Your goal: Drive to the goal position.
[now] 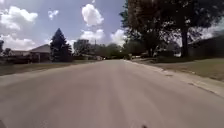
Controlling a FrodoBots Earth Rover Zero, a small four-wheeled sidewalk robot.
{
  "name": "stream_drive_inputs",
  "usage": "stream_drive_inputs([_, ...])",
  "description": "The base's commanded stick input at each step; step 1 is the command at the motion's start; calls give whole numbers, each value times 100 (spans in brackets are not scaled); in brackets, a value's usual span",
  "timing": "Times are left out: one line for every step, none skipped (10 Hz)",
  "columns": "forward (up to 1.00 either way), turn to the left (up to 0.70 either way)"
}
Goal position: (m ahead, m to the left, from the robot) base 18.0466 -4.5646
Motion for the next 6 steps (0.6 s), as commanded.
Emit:
stream_drive_inputs([85,0])
stream_drive_inputs([85,0])
stream_drive_inputs([85,0])
stream_drive_inputs([85,0])
stream_drive_inputs([85,0])
stream_drive_inputs([85,0])
